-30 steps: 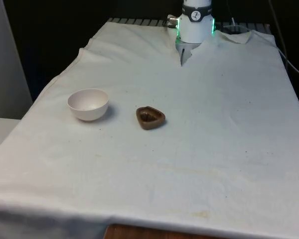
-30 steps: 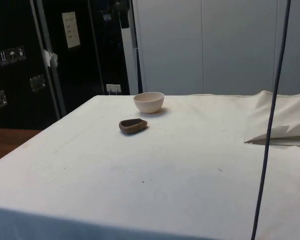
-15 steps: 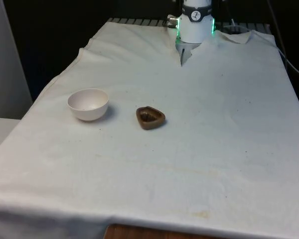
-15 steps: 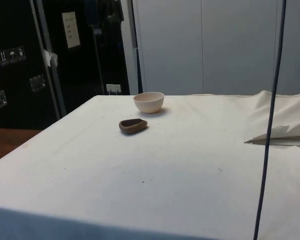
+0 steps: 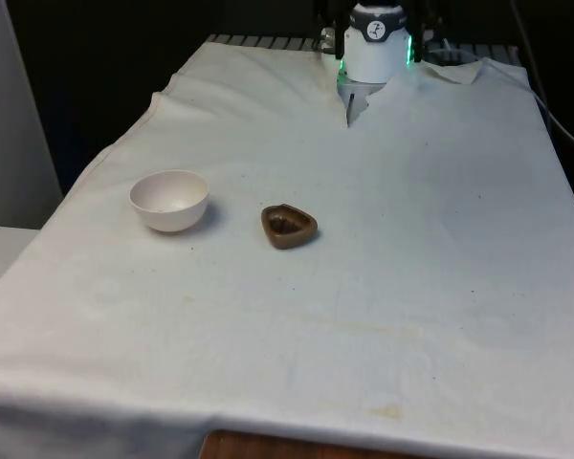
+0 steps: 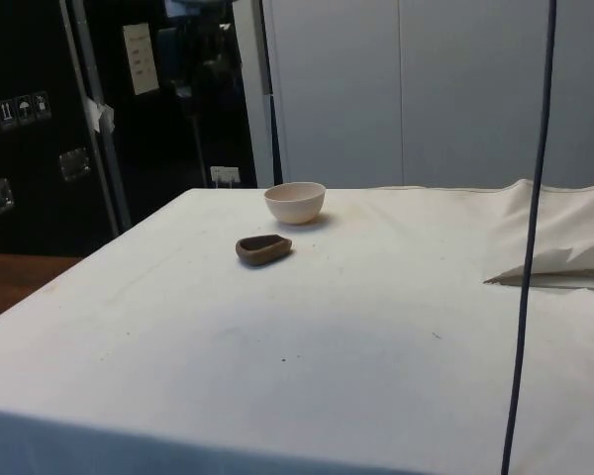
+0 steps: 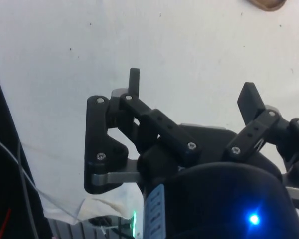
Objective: Pour the coffee beans from the cup into the bowl.
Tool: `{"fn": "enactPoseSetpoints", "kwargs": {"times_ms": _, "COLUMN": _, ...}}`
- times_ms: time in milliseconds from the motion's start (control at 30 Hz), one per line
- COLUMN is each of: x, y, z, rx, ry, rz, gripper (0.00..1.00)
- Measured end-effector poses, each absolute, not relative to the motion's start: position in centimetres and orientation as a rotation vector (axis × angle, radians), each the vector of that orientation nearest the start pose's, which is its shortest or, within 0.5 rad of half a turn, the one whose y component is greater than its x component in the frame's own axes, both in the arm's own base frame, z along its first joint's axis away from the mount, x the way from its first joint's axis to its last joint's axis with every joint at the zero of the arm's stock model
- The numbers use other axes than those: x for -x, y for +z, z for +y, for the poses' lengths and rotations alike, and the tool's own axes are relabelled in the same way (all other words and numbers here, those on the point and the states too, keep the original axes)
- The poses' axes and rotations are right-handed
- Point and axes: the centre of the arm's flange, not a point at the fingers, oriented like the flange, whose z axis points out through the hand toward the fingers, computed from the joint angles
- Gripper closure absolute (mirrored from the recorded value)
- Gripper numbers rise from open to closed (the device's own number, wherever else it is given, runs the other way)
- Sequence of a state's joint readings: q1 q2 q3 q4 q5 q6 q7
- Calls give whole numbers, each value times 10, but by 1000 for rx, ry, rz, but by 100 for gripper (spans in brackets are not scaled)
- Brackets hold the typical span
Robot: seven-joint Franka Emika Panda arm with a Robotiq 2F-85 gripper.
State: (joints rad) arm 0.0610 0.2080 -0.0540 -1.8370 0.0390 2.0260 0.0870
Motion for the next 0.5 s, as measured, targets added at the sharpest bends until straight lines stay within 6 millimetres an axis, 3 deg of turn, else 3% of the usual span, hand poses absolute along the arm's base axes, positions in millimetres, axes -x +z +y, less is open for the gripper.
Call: {"fn": "enactPoseSetpoints", "kwargs": {"times_ms": 500, "x": -623, "y": 368, "z": 5, "rx": 3112, "ry": 11, "rz": 280, "gripper": 0}}
